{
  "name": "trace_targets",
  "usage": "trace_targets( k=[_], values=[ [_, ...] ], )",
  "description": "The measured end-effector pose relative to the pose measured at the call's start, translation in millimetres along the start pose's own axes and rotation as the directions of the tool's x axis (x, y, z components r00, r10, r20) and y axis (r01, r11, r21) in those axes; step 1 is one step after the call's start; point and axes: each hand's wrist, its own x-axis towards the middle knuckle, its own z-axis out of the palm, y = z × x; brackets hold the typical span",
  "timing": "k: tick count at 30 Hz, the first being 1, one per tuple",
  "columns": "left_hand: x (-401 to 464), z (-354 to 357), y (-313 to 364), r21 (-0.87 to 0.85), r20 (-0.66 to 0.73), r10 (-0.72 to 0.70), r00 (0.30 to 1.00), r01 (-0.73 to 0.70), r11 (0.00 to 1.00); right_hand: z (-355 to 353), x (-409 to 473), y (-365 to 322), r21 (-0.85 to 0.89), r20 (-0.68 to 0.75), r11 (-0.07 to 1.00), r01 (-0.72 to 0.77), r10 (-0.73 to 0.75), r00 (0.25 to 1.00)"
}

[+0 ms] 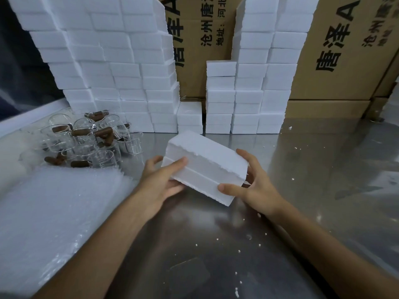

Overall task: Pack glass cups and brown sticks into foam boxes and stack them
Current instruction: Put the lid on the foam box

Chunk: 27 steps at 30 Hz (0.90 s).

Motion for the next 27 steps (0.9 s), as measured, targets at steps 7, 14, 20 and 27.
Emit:
trace_targets(
  k=[7,14,20,27],
  values=[
    [-9,24,-25,-0.182,-0.02,-0.081,0.997,0.076,0.98,17,-6,2,-0.368,-0.016,0.925,0.092,-0.106,0.994],
    [-3,8,-12,-0.039,-0.153,-0.075,0.985,0.069,0.997,28,-17,-13,-0.664,0.234,0.596,0.452,-0.409,0.882],
    [1,5,-12,0.0,-0.043,-0.105,0.994,0.105,0.994,31,-11,-13,-0.724,0.233,0.396,0.564,-0.629,0.742],
    [1,0,-11,0.07,0.027,-0.018,0.999,0.016,0.997,30,-13,-13,-0.737,0.244,0.384,0.556,-0.617,0.749]
  ],
)
